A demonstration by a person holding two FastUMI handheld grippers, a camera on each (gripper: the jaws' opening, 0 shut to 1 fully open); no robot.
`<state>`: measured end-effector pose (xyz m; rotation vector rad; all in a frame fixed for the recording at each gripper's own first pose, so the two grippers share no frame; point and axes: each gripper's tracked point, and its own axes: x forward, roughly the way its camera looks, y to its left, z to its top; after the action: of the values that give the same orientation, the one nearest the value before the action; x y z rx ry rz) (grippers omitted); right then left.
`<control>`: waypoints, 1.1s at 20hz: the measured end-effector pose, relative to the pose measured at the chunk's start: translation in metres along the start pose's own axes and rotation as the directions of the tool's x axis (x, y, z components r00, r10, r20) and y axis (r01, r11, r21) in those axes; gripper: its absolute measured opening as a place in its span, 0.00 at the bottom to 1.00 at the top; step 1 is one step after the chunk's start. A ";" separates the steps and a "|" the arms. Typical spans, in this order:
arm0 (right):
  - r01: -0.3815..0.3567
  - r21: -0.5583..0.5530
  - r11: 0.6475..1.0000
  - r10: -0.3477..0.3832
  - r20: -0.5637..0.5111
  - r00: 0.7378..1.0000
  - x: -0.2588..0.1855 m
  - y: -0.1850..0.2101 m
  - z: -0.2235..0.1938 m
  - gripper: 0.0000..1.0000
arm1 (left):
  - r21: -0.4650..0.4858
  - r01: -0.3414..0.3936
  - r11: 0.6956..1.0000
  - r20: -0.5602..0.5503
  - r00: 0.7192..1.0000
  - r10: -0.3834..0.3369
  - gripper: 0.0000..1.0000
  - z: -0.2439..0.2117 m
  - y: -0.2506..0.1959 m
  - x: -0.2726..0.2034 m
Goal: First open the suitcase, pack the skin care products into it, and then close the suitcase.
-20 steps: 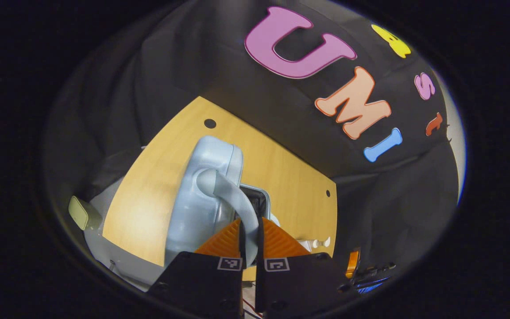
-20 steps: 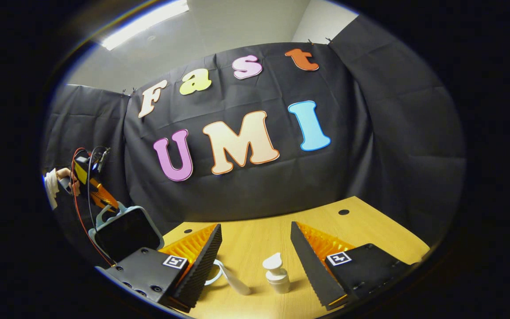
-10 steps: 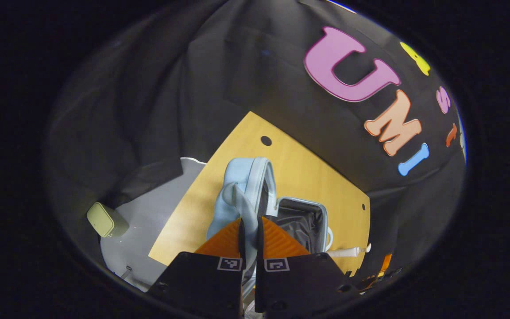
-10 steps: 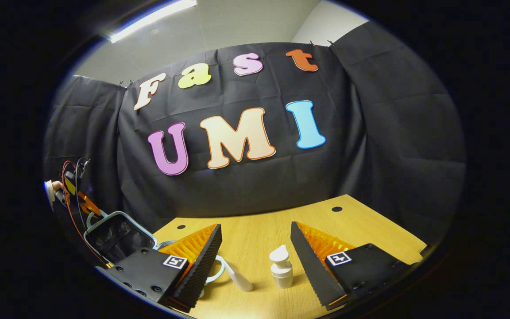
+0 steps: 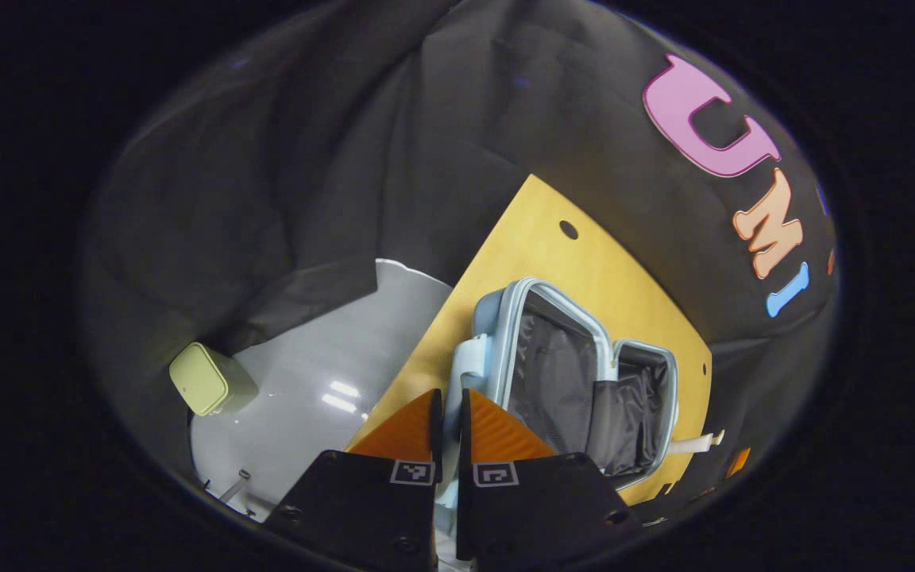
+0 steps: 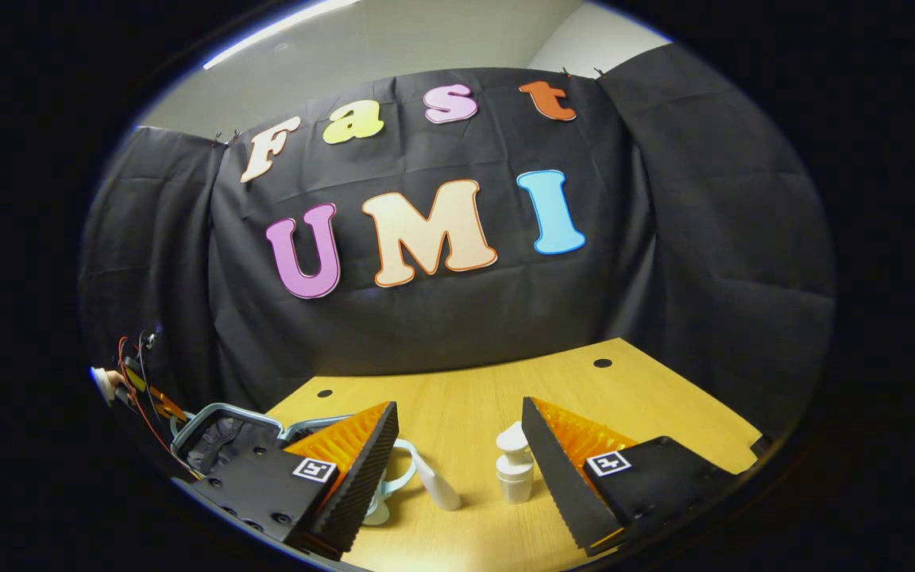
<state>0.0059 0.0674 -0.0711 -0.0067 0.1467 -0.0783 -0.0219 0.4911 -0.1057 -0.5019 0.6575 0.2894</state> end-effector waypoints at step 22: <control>-0.135 -0.080 0.988 0.119 -0.178 0.977 0.017 -0.041 -0.066 0.98 | 0.566 0.189 0.802 0.175 0.924 -0.341 0.96 -0.110 -0.287 -0.070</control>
<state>0.0099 0.0253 -0.1388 -0.0821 0.3239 0.0560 -0.0144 0.1842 -0.0347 0.0000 0.3654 -0.1058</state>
